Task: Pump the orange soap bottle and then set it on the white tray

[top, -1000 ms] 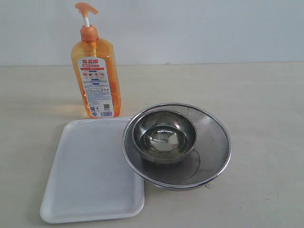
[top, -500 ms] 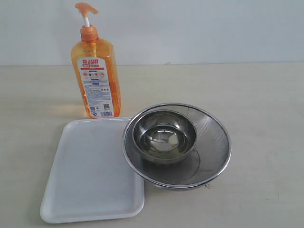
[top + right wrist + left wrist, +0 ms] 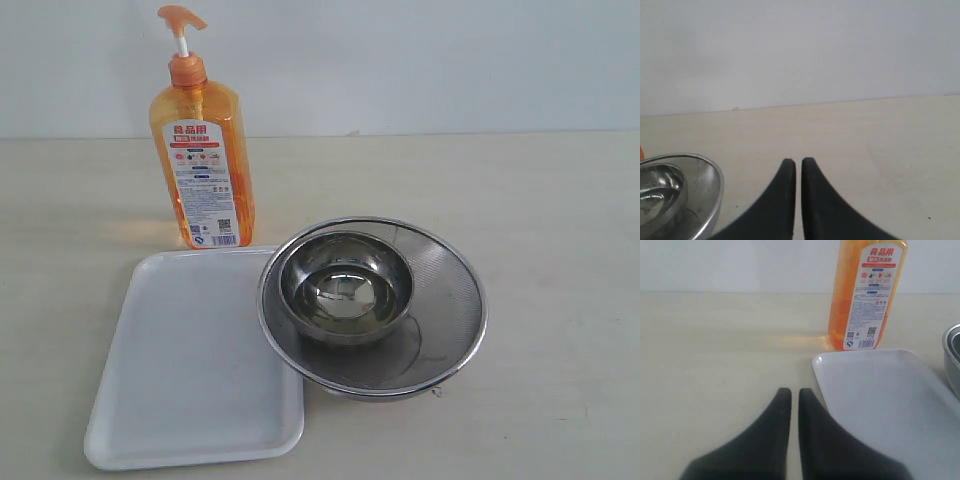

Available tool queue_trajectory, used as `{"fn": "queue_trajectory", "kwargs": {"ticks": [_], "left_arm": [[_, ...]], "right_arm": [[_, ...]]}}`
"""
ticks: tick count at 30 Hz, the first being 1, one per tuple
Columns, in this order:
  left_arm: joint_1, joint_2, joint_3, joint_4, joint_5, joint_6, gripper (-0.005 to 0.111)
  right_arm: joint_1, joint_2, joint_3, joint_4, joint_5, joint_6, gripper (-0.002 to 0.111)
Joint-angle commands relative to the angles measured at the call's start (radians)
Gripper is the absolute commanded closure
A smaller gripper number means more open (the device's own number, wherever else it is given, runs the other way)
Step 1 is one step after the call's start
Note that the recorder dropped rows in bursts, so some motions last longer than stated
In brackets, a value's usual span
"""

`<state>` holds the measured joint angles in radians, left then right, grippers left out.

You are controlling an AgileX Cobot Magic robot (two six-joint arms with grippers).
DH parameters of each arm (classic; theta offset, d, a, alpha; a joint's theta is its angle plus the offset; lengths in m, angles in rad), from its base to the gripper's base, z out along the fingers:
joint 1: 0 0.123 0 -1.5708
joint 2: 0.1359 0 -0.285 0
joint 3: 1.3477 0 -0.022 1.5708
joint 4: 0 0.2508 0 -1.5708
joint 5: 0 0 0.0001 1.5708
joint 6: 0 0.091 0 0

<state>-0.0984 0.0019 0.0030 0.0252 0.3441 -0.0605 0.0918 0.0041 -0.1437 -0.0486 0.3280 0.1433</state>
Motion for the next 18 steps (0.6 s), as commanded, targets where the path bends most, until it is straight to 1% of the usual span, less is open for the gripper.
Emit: {"fn": "queue_trajectory", "kwargs": {"ticks": [1, 8, 18], "left_arm": [[-0.005, -0.002, -0.003, -0.003, -0.003, 0.002, 0.102], [-0.005, -0.002, -0.003, -0.003, -0.003, 0.002, 0.102], [-0.005, -0.002, -0.003, -0.003, -0.003, 0.002, 0.102]], "right_arm": [[-0.002, -0.004, -0.058, 0.025, -0.02, 0.041, 0.107], [-0.002, -0.004, -0.158, 0.061, -0.018, 0.043, 0.107], [-0.002, -0.004, -0.17, 0.063, -0.025, 0.05, 0.107]]}}
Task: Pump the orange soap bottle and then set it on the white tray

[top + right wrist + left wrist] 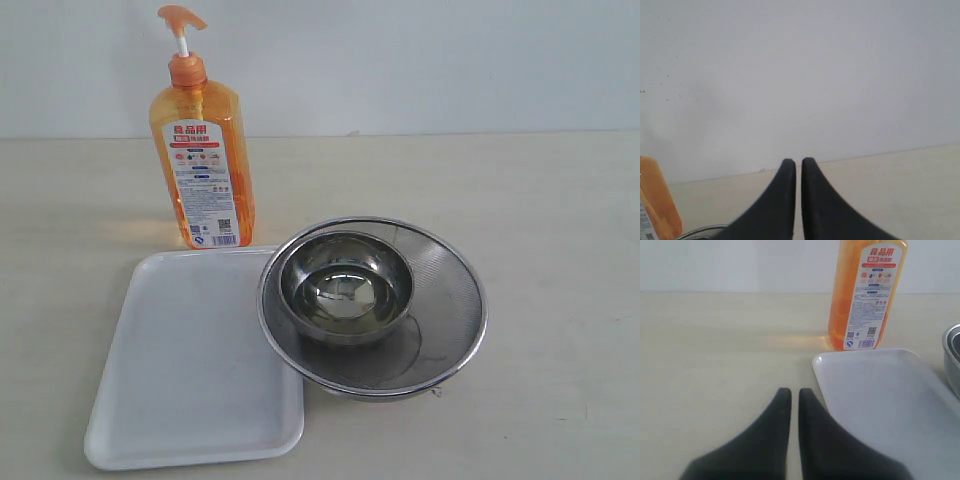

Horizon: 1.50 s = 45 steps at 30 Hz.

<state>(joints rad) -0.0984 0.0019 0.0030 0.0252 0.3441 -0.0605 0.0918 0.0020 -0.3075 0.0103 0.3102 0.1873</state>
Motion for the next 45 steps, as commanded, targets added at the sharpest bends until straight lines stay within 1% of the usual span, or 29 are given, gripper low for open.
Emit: {"fn": "queue_trajectory", "kwargs": {"ticks": [1, 4, 7, 11, 15, 17, 20, 21, 24, 25, 27, 28, 29, 31, 32, 33, 34, 36, 38, 40, 42, 45], "left_arm": [[-0.005, -0.002, -0.003, -0.003, -0.003, 0.002, 0.102], [-0.005, -0.002, -0.003, -0.003, -0.003, 0.002, 0.102], [-0.005, -0.002, -0.003, -0.003, -0.003, 0.002, 0.102], [-0.005, -0.002, -0.003, -0.003, -0.003, 0.002, 0.102], [-0.005, -0.002, -0.003, -0.003, -0.003, 0.002, 0.102], [-0.005, -0.002, -0.003, -0.003, -0.003, 0.002, 0.102], [-0.005, -0.002, -0.003, -0.003, -0.003, 0.002, 0.102], [-0.005, -0.002, -0.003, -0.003, -0.003, 0.002, 0.102], [-0.005, -0.002, -0.003, -0.003, -0.003, 0.002, 0.102], [-0.005, -0.002, -0.003, -0.003, -0.003, 0.002, 0.102], [-0.005, -0.002, -0.003, -0.003, -0.003, 0.002, 0.102], [-0.005, -0.002, -0.003, -0.003, -0.003, 0.002, 0.102], [-0.005, -0.002, -0.003, -0.003, -0.003, 0.002, 0.102], [-0.005, -0.002, -0.003, -0.003, -0.003, 0.002, 0.102], [-0.005, -0.002, -0.003, -0.003, -0.003, 0.002, 0.102], [-0.005, -0.002, -0.003, -0.003, -0.003, 0.002, 0.102], [-0.005, -0.002, -0.003, -0.003, -0.003, 0.002, 0.102], [-0.005, -0.002, -0.003, -0.003, -0.003, 0.002, 0.102], [-0.005, -0.002, -0.003, -0.003, -0.003, 0.002, 0.102], [-0.005, -0.002, -0.003, -0.003, -0.003, 0.002, 0.102], [-0.005, -0.002, -0.003, -0.003, -0.003, 0.002, 0.102], [-0.005, -0.002, -0.003, -0.003, -0.003, 0.002, 0.102]], "right_arm": [[-0.002, -0.002, -0.006, 0.006, -0.009, 0.011, 0.107], [-0.002, -0.002, -0.006, 0.012, -0.051, 0.032, 0.107], [-0.002, -0.002, -0.006, 0.037, -0.135, 0.032, 0.107], [-0.002, -0.002, -0.006, 0.109, -0.231, 0.044, 0.107], [-0.002, -0.002, -0.006, 0.226, -0.304, 0.074, 0.107], [-0.002, -0.002, -0.006, 0.248, -0.353, 0.074, 0.107], [-0.002, -0.002, -0.011, 0.243, -0.397, 0.069, 0.107], [-0.002, -0.002, -0.024, 0.208, -0.396, 0.063, 0.107], [-0.002, 0.116, -0.092, 0.148, -0.396, 0.063, 0.107], [-0.002, 0.184, -0.142, 0.109, -0.39, 0.063, 0.107], [-0.001, 0.297, -0.232, 0.044, -0.327, 0.063, 0.107], [0.009, 0.386, -0.291, 0.019, -0.258, 0.057, 0.107], [0.045, 0.481, -0.358, 0.014, -0.195, -0.012, 0.108], [0.118, 0.602, -0.445, 0.038, -0.124, -0.152, 0.108], [0.168, 0.667, -0.486, 0.072, -0.089, -0.241, 0.108], [0.252, 0.764, -0.532, 0.132, -0.063, -0.384, 0.108], [0.317, 0.846, -0.576, 0.196, -0.063, -0.504, 0.108], [0.378, 0.948, -0.621, 0.275, -0.066, -0.656, 0.108], [0.4, 1.055, -0.662, 0.351, -0.051, -0.768, 0.108], [0.396, 1.138, -0.69, 0.455, -0.051, -0.87, 0.108], [0.392, 1.183, -0.693, 0.544, -0.087, -0.939, 0.108], [0.392, 1.219, -0.693, 0.665, -0.092, -1.051, 0.108]]}}
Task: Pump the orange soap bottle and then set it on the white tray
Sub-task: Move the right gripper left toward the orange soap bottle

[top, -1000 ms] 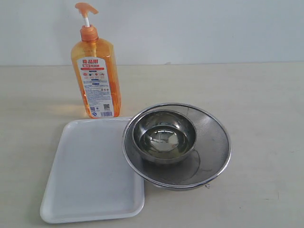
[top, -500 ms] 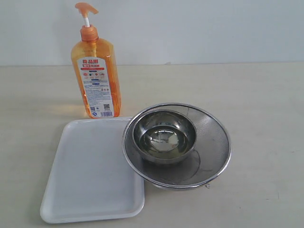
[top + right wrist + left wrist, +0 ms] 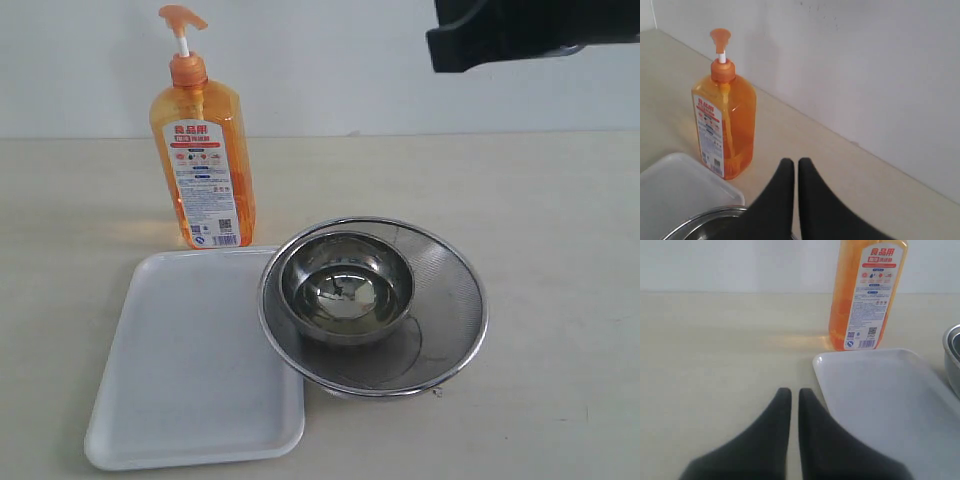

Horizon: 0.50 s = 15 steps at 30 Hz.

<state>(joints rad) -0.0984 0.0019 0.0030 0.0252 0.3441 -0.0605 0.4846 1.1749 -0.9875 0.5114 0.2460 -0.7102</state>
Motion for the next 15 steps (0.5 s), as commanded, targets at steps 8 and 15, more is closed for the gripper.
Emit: {"fn": "queue_trajectory", "kwargs": {"ticks": [8, 15], "left_arm": [[-0.005, -0.002, -0.003, -0.003, -0.003, 0.002, 0.102], [-0.005, -0.002, -0.003, -0.003, -0.003, 0.002, 0.102]], "right_arm": [[0.004, 0.056, -0.013, 0.312, 0.025, -0.218, 0.108], [0.004, 0.056, -0.013, 0.336, 0.141, -0.201, 0.108]]}}
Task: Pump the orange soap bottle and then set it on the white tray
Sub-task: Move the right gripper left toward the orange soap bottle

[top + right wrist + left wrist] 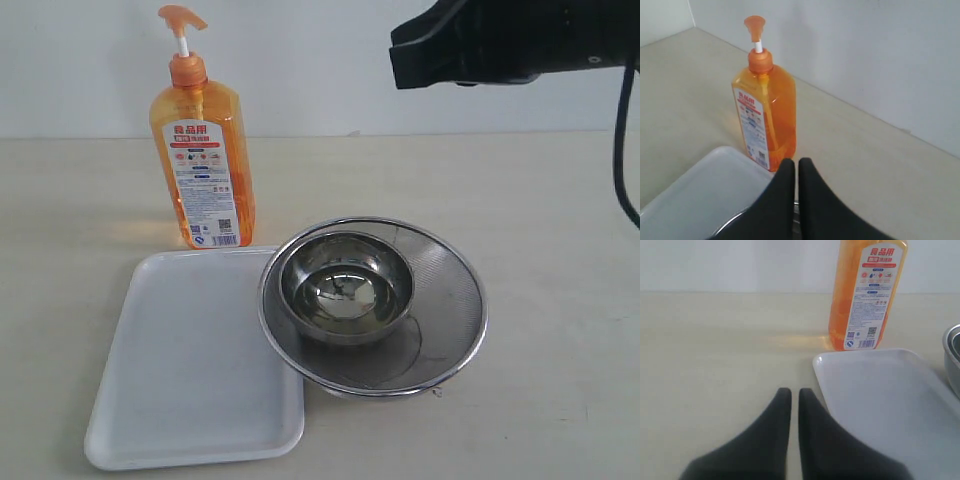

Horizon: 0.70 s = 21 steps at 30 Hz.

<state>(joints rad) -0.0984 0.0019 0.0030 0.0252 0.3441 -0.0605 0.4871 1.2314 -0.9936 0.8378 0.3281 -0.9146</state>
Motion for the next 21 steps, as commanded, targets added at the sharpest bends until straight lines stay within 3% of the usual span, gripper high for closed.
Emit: {"fn": "queue_trajectory", "kwargs": {"ticks": [1, 5, 10, 15, 21], "left_arm": [[-0.005, -0.002, -0.003, -0.003, -0.003, 0.002, 0.102], [-0.005, -0.002, -0.003, -0.003, -0.003, 0.002, 0.102], [-0.005, -0.002, -0.003, -0.003, -0.003, 0.002, 0.102], [-0.005, -0.002, -0.003, -0.003, -0.003, 0.002, 0.102], [-0.005, -0.002, -0.003, -0.003, -0.003, 0.002, 0.102]], "right_arm": [[0.001, -0.001, -0.004, 0.009, 0.063, 0.024, 0.108], [0.001, -0.003, 0.04, 0.08, 0.017, 0.026, 0.108], [0.001, -0.003, 0.15, 0.012, -0.233, 0.167, 0.108], [0.001, -0.003, 0.225, -0.437, -0.372, 0.681, 0.108], [-0.001, -0.003, 0.285, -1.162, -0.635, 1.203, 0.108]]}}
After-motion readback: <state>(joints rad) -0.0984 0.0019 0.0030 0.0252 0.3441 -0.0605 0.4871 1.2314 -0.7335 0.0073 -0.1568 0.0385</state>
